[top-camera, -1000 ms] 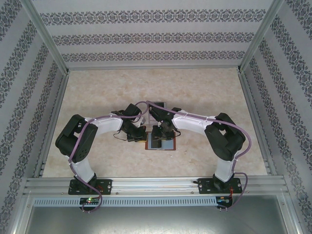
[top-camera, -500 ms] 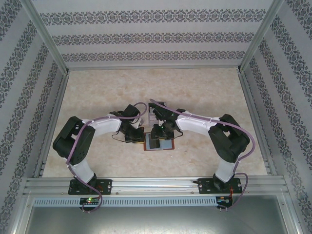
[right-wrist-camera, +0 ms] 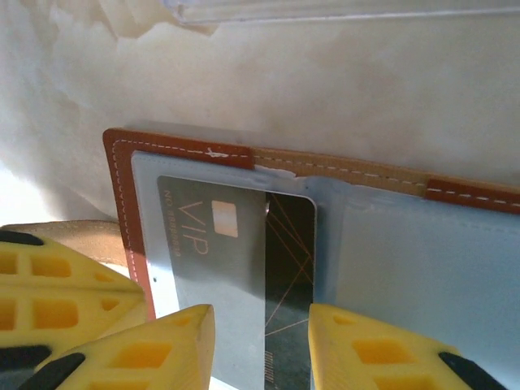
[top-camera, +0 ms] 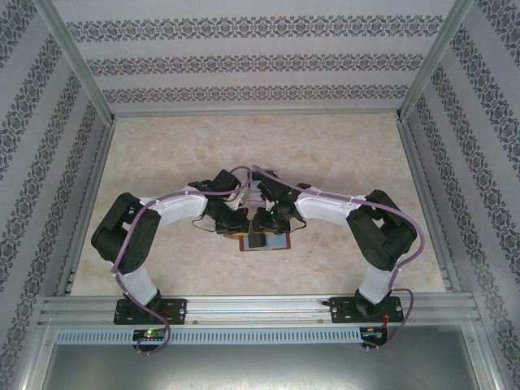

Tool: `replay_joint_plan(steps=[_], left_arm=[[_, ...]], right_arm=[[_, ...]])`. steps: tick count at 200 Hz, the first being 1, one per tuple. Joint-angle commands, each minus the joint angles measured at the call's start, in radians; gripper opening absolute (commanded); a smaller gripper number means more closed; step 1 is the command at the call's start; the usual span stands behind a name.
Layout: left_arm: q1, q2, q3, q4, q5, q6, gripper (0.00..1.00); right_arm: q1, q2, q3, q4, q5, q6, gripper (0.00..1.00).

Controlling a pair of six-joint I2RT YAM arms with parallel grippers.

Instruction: Take the credit cards out of the card holder

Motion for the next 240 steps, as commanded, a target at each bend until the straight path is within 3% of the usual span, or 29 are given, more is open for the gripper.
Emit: replay_joint_plan(steps=[1,88,240], left_arm=[[-0.012,0.036,0.010,-0.017,-0.003,0.011,0.04],[-0.014,0.098,0.029,-0.108,-0.100,0.070,0.02],[-0.014,0.137,0.035,-0.114,-0.104,0.078,0.02]], right_arm=[[-0.012,-0.025,-0.019,-0.005,-0.003,0.002,0.35],[-0.022,-0.009,-0.039,0.024,-0.035,-0.004,0.34],[-0.072,-0.060,-0.187,0.302,-0.225,0.043,0.20]])
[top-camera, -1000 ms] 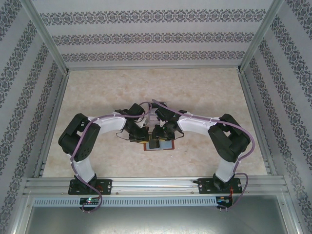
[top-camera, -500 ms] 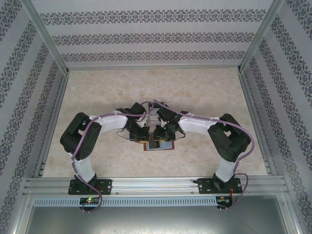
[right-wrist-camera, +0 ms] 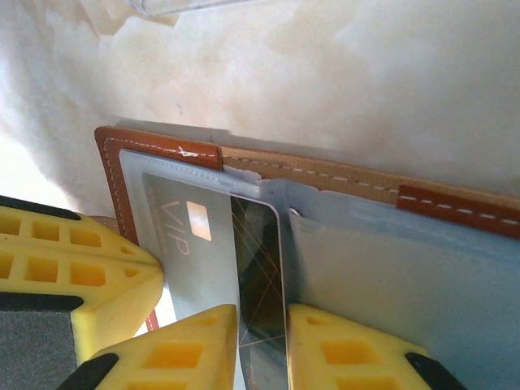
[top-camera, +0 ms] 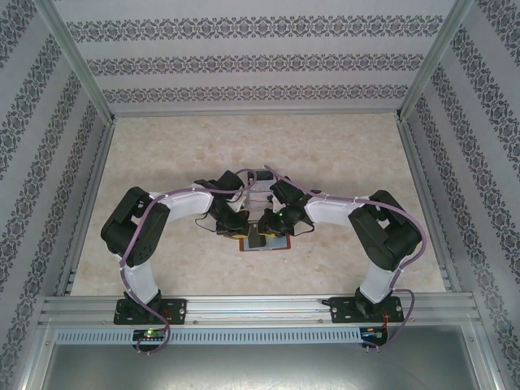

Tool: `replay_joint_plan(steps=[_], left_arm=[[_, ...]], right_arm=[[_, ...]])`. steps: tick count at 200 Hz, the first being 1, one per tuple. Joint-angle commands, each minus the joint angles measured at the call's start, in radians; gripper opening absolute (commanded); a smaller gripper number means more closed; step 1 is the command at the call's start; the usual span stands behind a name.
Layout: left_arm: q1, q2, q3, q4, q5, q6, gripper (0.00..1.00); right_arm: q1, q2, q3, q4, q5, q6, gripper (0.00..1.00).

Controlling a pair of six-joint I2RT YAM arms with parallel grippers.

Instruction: Take the credit cards out of the card holder

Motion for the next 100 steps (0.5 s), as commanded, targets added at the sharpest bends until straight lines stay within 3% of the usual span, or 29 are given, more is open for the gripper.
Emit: replay_joint_plan(steps=[1,100], left_arm=[[-0.010,0.061,-0.014,-0.050,-0.080,0.023,0.02],[-0.011,0.056,-0.014,-0.062,-0.083,0.021,0.02]], right_arm=[[-0.002,-0.037,-0.028,0.083,-0.058,0.015,0.20],[-0.012,-0.056,-0.043,0.051,-0.027,-0.008,0.05]])
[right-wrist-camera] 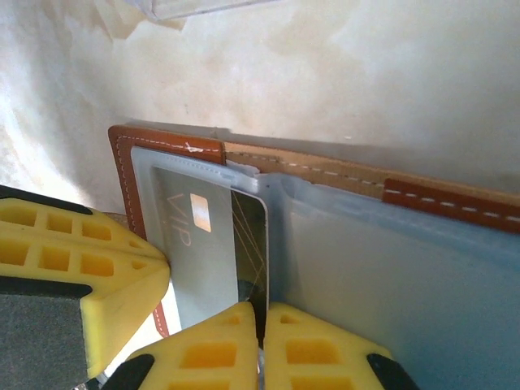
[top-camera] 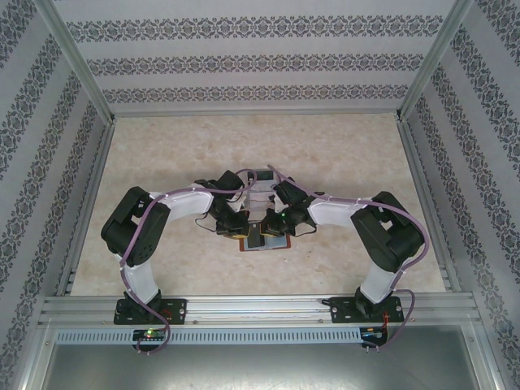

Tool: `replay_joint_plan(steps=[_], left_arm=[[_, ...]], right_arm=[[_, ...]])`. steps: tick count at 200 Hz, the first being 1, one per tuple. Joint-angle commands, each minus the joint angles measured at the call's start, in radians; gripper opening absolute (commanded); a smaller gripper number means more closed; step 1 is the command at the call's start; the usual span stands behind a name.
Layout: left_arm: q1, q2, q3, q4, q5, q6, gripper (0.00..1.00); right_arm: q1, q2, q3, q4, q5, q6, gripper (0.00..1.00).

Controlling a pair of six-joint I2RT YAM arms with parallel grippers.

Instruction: Take the credit cards out of the card holder

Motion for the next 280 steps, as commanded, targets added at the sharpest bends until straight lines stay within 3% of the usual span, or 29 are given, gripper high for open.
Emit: replay_joint_plan(steps=[1,157,219,280], left_arm=[[-0.011,0.054,-0.017,-0.058,-0.083,0.021,0.02],[-0.011,0.045,-0.024,-0.061,-0.085,0.020,0.02],[-0.011,0.045,-0.026,-0.059,-0.083,0.022,0.02],[-0.011,0.046,-0.026,-0.056,-0.082,0.020,0.02]], right_arm=[[0.002,-0.033,-0.009,0.004,-0.003,-0.013,0.05],[-0.043,-0.143,0.033,-0.337,0.238,-0.161,0.01],[-0.041,-0.153,0.053,-0.360,0.243,-0.162,0.02],[-0.015,-0.124,0.062,-0.276,0.152,-0.106,0.05]])
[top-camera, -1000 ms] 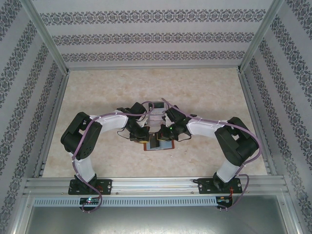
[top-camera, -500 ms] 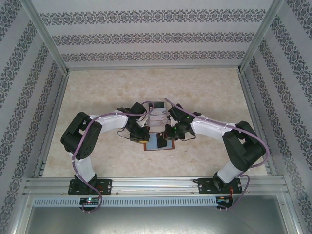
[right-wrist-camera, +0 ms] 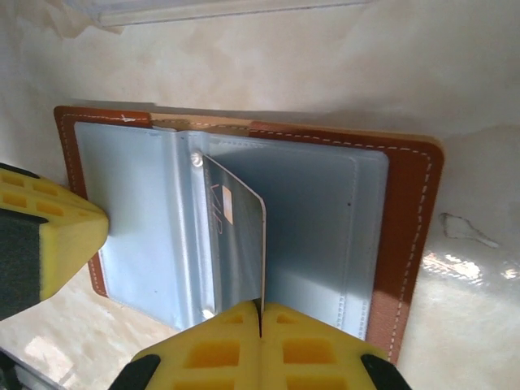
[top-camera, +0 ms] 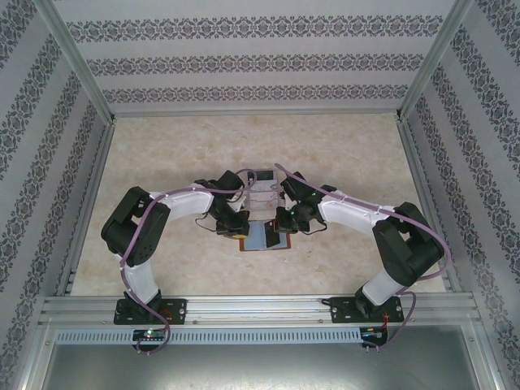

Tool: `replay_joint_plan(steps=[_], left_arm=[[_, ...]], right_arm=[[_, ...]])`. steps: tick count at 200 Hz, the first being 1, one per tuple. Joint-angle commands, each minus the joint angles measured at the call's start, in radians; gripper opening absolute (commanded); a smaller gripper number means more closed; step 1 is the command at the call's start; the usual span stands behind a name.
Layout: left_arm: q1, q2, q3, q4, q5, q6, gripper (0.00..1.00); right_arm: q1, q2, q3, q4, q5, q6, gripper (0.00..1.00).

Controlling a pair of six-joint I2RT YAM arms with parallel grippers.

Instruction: Take the credit cards out of the card holder

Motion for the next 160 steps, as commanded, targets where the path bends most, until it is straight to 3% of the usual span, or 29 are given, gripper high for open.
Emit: replay_joint_plan(steps=[1,61,102,160], left_arm=[[-0.010,0.045,-0.027,-0.053,-0.081,0.020,0.02],[-0.011,0.046,-0.027,-0.047,-0.079,0.018,0.03],[-0.011,0.041,-0.024,-0.037,-0.076,0.017,0.04],[-0.016,0.058,0.014,-0.029,-0.049,0.018,0.14]], right_arm=[[0.018,0.013,0.019,0.012,-0.020,0.028,0.06],[0.047,0.025,0.025,0.046,-0.043,0.065,0.11],[0.052,0.032,0.028,0.045,-0.036,0.063,0.06],[0.059,0.058,0.038,0.044,-0.037,0.056,0.05]])
